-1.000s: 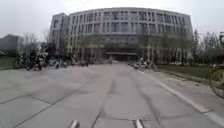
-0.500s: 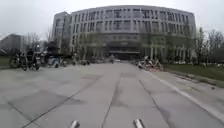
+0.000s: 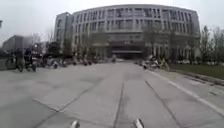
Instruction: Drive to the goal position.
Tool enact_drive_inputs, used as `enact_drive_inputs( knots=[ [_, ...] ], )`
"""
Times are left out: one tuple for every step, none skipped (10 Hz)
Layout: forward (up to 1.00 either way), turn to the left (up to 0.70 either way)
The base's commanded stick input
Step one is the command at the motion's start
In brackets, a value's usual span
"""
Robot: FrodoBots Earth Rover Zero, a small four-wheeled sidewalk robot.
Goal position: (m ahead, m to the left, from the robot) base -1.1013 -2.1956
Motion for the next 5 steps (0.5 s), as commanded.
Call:
enact_drive_inputs(
  knots=[
    [1.00,-0.37],
    [1.00,-0.37],
    [1.00,-0.37],
    [1.00,-0.37],
    [1.00,-0.37]
  ],
)
